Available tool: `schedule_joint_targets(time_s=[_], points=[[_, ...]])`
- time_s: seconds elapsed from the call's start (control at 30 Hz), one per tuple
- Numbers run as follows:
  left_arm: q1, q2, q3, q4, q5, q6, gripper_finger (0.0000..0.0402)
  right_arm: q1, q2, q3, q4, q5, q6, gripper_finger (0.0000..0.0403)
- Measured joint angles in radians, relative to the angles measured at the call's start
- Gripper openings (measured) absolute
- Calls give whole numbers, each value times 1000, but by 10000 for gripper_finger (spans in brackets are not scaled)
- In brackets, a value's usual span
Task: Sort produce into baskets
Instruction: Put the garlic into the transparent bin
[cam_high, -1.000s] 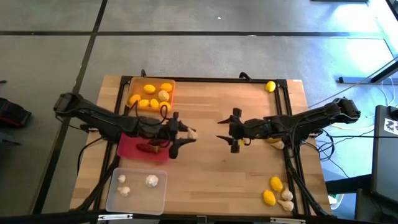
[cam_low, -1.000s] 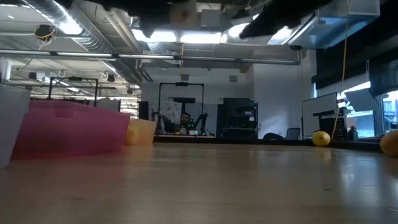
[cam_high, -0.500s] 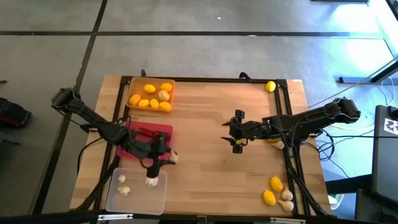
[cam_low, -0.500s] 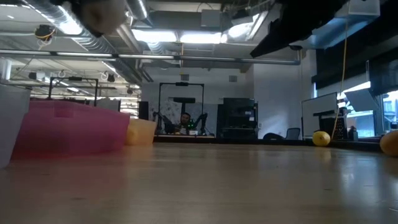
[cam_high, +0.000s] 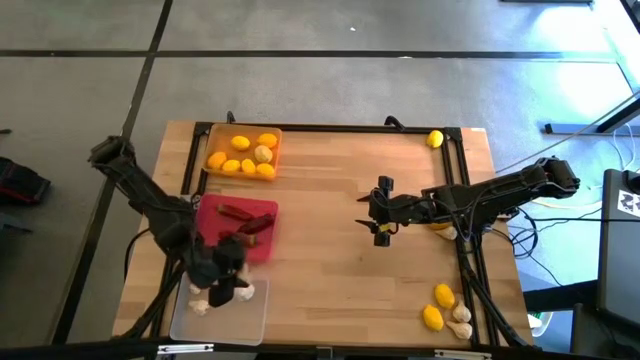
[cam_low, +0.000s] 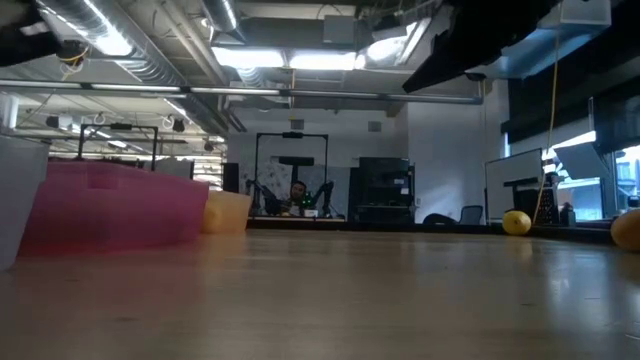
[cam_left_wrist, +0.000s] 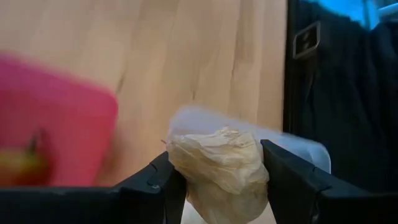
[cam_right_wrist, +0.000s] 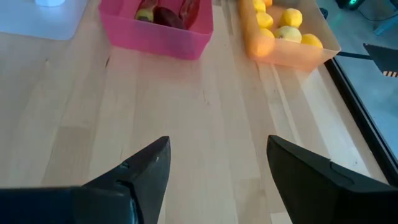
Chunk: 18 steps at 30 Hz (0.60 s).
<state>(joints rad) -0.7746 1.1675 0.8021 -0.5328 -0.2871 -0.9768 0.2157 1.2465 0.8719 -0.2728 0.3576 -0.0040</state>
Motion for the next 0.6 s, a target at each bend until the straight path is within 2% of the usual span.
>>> schedule_joint_targets(time_s=[0.3,0.6], points=[[-132,39,0,-130,-3,-299,174,-2,0,0,8,1,0,259],[-240,122,0,-138,-38,-419,183,-2,1,0,14,1,-2,259]])
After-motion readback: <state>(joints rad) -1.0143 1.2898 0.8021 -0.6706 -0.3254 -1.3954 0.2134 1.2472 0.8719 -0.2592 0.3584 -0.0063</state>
